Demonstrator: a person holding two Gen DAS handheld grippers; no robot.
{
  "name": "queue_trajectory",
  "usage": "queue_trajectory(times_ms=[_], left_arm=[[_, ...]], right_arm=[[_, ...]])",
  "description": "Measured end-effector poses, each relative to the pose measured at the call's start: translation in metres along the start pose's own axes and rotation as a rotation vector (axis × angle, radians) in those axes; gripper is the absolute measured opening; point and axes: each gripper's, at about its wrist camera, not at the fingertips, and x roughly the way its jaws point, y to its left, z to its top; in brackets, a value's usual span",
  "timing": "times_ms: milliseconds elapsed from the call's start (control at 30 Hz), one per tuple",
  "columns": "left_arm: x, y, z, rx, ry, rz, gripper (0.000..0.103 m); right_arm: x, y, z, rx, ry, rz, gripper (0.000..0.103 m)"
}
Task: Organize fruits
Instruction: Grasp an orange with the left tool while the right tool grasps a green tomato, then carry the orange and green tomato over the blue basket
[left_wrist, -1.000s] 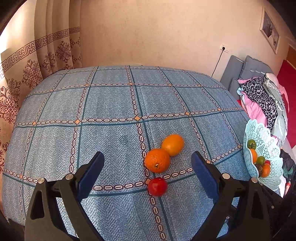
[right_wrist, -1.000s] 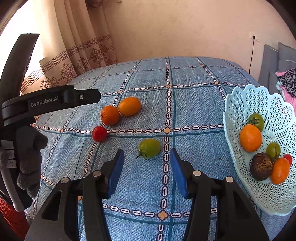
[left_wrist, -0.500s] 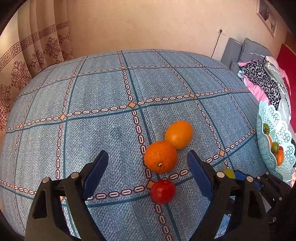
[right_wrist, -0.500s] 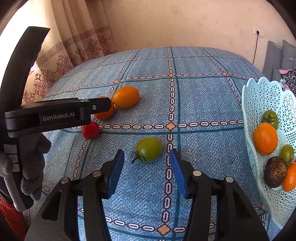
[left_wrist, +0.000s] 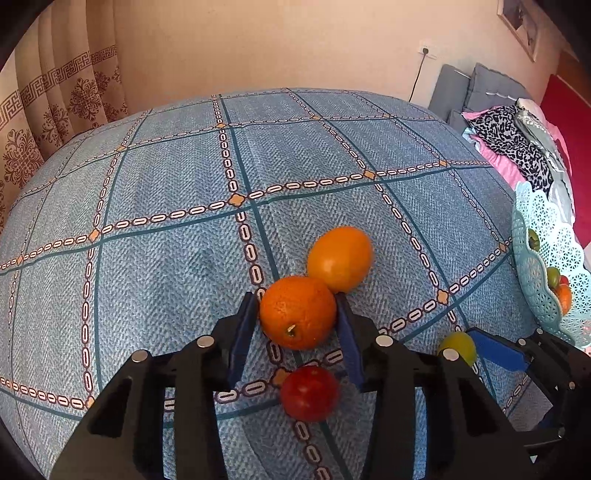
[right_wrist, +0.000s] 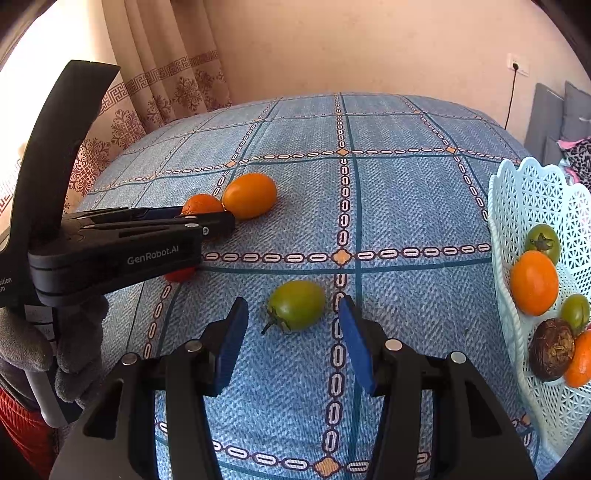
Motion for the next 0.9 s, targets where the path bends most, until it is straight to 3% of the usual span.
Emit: queue_trajectory(times_ms=[167, 533, 900], left_arm=[[-0.003, -0.003, -0.002, 0.007, -0.004, 0.017, 0.040], [-0.026, 0.007, -0.005, -0.032, -0.046, 0.029, 0.040], [-0.043, 0.004, -0.005, -0.041, -0.082, 0.031, 0.040]], right_arm=[[0.002, 0.001, -0.001, -0.011, -0.006, -0.011, 0.050], [0.001, 0.004, -0.004, -0.034, -0.018, -0.030, 0.033], [-0.007, 0.002, -0.006, -0.030, -0.031, -0.034, 0.031]])
